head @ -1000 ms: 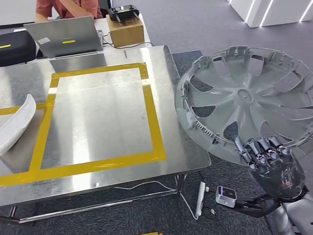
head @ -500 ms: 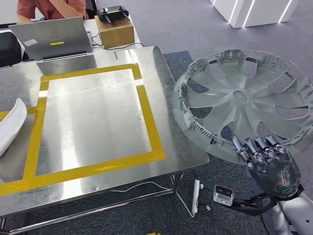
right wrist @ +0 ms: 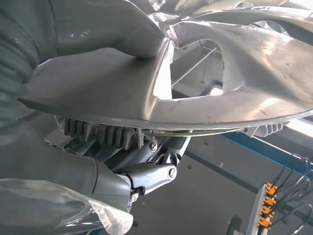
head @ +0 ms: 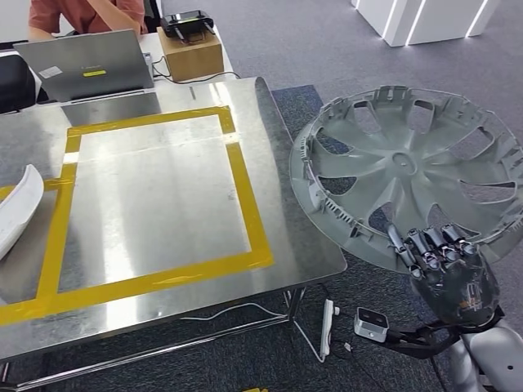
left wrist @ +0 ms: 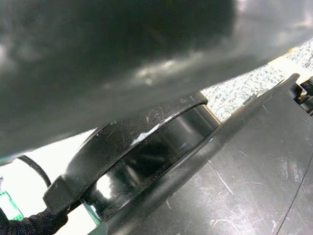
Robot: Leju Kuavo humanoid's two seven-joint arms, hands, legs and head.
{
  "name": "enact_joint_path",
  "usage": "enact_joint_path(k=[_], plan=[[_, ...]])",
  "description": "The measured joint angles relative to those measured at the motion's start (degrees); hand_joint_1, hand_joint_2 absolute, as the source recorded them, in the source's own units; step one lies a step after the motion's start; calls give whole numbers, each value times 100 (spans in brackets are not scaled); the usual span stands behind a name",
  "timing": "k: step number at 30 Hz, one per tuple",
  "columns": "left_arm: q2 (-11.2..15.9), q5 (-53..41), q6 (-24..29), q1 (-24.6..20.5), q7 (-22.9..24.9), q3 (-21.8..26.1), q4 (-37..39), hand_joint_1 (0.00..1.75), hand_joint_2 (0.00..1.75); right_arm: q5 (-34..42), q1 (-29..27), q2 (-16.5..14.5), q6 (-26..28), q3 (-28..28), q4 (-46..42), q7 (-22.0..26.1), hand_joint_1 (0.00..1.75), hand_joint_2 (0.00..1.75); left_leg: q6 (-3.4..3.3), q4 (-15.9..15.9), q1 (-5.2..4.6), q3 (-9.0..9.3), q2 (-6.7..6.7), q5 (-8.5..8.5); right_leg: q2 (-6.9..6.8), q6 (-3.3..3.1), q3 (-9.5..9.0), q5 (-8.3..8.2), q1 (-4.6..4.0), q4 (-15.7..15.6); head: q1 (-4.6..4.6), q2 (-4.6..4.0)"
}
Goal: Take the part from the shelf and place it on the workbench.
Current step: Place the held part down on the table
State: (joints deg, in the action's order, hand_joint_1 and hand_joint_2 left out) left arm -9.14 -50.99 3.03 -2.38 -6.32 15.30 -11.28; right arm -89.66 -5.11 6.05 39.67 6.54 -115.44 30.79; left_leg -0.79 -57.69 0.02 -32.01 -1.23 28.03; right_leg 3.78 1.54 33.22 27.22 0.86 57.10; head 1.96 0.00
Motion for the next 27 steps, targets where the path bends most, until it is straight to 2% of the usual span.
enact_joint_path(k=[11, 14, 16, 17, 19, 20, 21, 22, 23, 24, 25, 26, 27], plan=[[0, 13, 4, 0, 5, 0, 0, 0, 0, 0, 7, 0, 0, 25, -2, 270, 175, 175, 1, 0, 7, -1, 0, 0, 0, -1, 2, 1, -5, 3, 1, 0], [2, 21, 0, -7, 15, 0, 0, 0, 0, 3, 17, -2, 0, 76, -24, 426, 175, 175, -80, 88, 6, 41, 4, -48, -22, 63, -18, -28, 13, -66, -3, 1], [-1, 31, -2, -15, 15, 0, 0, 0, 0, 7, 41, -3, 0, 120, -58, 514, 175, 175, -154, 265, 39, 121, 10, -146, -145, 94, 65, 114, 6, 90, 15, 1], [-2, 36, -2, -15, 15, 0, 0, 0, 0, 8, 57, -4, 0, 141, -70, 545, 175, 175, -168, 326, 58, 147, 12, -183, -224, 103, 193, 278, 12, 362, 34, 2], [-2, 42, -4, -8, 15, 0, 0, 0, 0, 7, 83, -7, 0, 168, -79, 579, 175, 175, -171, 340, 70, 145, 19, -191, -309, 152, 529, 629, 46, 1110, 58, 2], [-3, 42, -6, -2, 15, 0, 0, 0, 0, 7, 86, -8, 0, 174, -82, 583, 175, 175, -155, 334, 81, 143, 23, -183, -323, 186, 648, 702, 75, 1375, 61, 2], [-3, 42, -9, 4, 15, 0, 0, 0, 0, 7, 86, -8, 0, 177, -84, 583, 175, 175, -126, 319, 103, 144, 27, -168, -331, 224, 669, 664, 105, 1432, 60, 2], [-4, 42, -10, 6, 15, 0, 0, 0, 0, 8, 86, -9, 0, 177, -84, 582, 175, 175, -79, 290, 137, 143, 26, -143, -339, 268, 573, 521, 138, 1254, 62, 2], [-4, 42, -11, 7, 15, 0, 0, 0, 0, 8, 87, -9, 0, 177, -84, 580, 175, 175, -16, 238, 176, 141, 23, -106, -351, 324, 382, 324, 180, 892, 67, 1], [5, 42, -12, 4, 15, 0, 0, 0, 0, 8, 90, -10, 0, 177, -82, 578, 175, 175, 59, 175, 197, 127, 17, -59, -346, 388, 192, 210, 203, 535, 89, 1], [14, 42, -11, -3, 15, 0, 0, 0, 0, 7, 92, -12, 0, 178, -86, 575, 175, 175, 127, 96, 207, 103, 13, -13, -331, 401, 38, 141, 221, 264, 121, 1], [19, 42, -11, -9, 15, 0, 0, 0, 0, 6, 93, -14, 0, 179, -90, 572, 175, 175, 181, 35, 200, 78, 8, 19, -313, 379, -36, 144, 229, 142, 130, 1], [25, 42, -10, -14, 15, 0, 0, 0, 0, 5, 94, -16, 0, 180, -93, 570, 175, 175, 217, -1, 188, 56, 5, 34, -290, 327, -38, 197, 218, 153, 128, 2]])
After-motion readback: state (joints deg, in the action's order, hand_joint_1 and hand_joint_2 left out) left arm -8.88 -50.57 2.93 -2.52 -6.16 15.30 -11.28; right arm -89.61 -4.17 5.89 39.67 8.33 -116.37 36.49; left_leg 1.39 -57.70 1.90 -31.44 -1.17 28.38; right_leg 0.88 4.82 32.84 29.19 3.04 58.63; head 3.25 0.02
